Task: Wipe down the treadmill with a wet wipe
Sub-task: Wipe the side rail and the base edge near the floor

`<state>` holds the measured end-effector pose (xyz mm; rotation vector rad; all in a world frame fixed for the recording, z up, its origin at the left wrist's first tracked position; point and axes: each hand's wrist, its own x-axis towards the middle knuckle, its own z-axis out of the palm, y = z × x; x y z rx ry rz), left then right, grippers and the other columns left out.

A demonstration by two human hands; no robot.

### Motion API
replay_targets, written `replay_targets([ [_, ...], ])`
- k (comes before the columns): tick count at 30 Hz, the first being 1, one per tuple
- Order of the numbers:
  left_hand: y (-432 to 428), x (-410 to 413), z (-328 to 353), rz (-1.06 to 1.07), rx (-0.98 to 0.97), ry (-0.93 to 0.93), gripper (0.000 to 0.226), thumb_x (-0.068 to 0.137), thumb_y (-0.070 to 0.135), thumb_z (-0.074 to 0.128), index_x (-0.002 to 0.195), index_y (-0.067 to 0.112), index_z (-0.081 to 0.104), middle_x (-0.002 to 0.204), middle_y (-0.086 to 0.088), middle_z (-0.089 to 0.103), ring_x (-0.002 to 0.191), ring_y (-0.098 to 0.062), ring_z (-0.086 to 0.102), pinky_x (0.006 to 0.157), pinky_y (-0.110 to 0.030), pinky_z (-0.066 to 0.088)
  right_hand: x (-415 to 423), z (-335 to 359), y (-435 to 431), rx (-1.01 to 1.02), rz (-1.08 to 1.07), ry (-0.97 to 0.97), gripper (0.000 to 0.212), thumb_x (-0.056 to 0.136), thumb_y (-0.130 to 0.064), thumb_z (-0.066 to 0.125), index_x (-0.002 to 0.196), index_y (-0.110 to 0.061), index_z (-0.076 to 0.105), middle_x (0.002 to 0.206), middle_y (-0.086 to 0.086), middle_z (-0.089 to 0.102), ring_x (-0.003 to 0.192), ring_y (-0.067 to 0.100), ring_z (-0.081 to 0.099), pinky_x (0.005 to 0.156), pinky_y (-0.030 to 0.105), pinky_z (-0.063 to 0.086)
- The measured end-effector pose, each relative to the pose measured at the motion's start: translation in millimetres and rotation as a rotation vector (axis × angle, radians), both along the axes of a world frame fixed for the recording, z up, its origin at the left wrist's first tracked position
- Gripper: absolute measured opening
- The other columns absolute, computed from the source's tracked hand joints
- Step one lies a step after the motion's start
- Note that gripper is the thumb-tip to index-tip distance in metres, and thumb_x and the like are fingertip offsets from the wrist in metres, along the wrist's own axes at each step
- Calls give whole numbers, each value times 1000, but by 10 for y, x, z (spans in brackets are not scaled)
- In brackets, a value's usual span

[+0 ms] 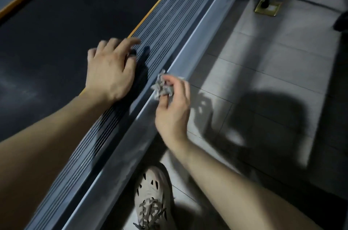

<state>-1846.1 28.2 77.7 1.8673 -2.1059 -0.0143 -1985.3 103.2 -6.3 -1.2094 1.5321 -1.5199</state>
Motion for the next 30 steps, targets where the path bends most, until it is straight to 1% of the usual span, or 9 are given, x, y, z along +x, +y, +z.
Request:
replay_targets([
  [5,-775,-442,-162,-51,62,58,53,104,44,36,157,43,44,164,2,43,154,-26,31,125,-53,21,-495,59,-1061,58,-193,14,46,92,12,56,122,-19,73,125,0,59,94,-2,59,90,7,46],
  [7,-888,-552,-252,-76,115,9,55,106,49,30,160,46,38,172,1,32,160,-25,22,128,-57,14,-589,50,-1223,100,-227,53,46,93,10,57,122,-22,72,124,-4,62,95,-4,60,94,12,48],
  [9,-885,-587,-321,-82,138,-24,56,107,51,24,162,48,34,176,1,25,163,-24,15,129,-57,10,-554,61,-1119,104,-224,72,47,91,14,56,122,-17,71,124,-1,64,95,-6,59,89,4,44],
  [11,-854,-565,-339,-96,130,-49,56,108,51,21,163,48,31,177,1,22,163,-23,13,129,-57,9,-381,35,-771,67,-197,111,48,86,18,55,121,-10,71,123,6,63,99,0,58,91,2,39],
  [15,-826,-552,-342,-98,119,-66,55,109,51,20,164,48,29,177,1,21,164,-24,13,129,-58,11,-79,-19,-24,46,-15,215,52,79,23,54,121,-5,67,125,10,58,119,13,56,109,19,42],
  [18,-819,-577,-334,-99,122,-58,55,109,51,20,163,48,30,177,1,22,163,-24,14,129,-58,12,-373,19,-479,52,-33,260,48,76,23,53,111,-6,69,116,10,61,106,8,55,98,10,40],
  [22,-830,-572,-325,-77,103,-47,54,109,53,21,162,48,34,176,2,25,163,-21,15,128,-56,13,-879,165,-1685,9,-207,240,45,82,18,52,110,-12,70,116,5,63,101,12,61,96,32,53],
  [24,-810,-580,-343,-55,72,-59,53,109,52,23,161,47,36,175,2,27,162,-21,16,128,-54,14,-923,192,-1901,35,-263,152,45,87,16,53,114,-15,72,120,3,63,103,13,65,99,32,53],
  [30,-875,-632,-242,-24,82,-101,49,103,48,37,151,44,48,162,3,43,150,-28,34,121,-54,25,-487,-26,-601,7,39,167,52,87,9,59,128,-20,71,127,1,59,121,24,61,108,43,50],
])
